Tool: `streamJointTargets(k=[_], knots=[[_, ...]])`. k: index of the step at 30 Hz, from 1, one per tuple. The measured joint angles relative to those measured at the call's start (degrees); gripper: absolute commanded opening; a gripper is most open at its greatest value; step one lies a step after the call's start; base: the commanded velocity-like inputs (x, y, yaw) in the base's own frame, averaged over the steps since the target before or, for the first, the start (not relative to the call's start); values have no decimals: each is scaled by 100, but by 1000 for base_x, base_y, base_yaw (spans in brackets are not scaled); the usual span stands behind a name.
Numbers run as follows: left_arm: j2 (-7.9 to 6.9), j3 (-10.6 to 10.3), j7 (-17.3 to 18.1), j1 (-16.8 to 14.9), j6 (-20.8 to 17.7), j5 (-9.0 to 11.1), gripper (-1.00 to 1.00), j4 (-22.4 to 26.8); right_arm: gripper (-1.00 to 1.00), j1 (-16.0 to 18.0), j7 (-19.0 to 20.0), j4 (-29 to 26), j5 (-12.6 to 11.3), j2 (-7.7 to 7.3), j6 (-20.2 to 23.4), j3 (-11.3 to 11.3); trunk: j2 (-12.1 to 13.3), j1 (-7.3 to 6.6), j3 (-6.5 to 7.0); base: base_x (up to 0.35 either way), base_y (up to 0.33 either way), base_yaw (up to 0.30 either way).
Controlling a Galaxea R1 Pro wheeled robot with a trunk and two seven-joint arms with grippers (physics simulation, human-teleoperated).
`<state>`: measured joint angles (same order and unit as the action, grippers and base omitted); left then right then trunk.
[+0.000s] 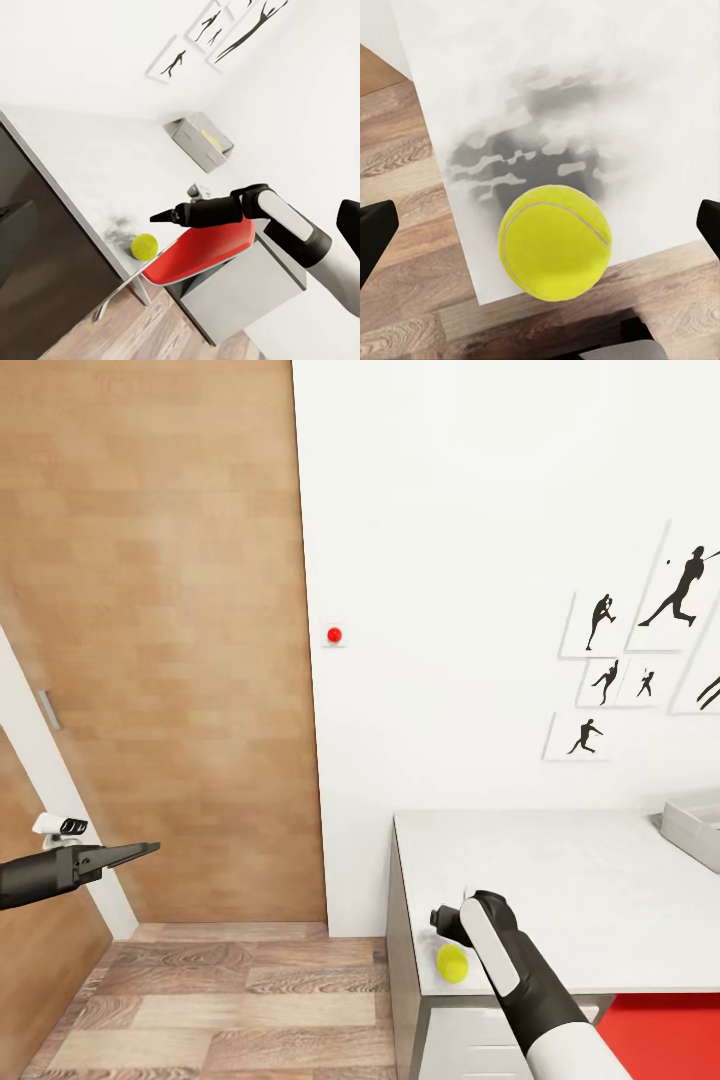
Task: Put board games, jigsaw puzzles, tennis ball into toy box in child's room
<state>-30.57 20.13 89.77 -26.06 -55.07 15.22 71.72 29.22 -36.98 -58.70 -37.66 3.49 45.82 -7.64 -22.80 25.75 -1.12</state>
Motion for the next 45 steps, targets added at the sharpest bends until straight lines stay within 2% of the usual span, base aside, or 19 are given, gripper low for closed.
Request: streamJointTargets(k=[18, 45], knots=[[0, 0, 0, 0, 4, -7, 100, 0, 100, -1, 13, -47, -8, -4, 0, -13, 2, 0, -14, 0, 0, 0], [0, -1, 0, 1, 4, -8, 100, 0, 100, -1, 29, -5, -9, -5, 8, -18, 2, 0, -256, 0, 0, 0]])
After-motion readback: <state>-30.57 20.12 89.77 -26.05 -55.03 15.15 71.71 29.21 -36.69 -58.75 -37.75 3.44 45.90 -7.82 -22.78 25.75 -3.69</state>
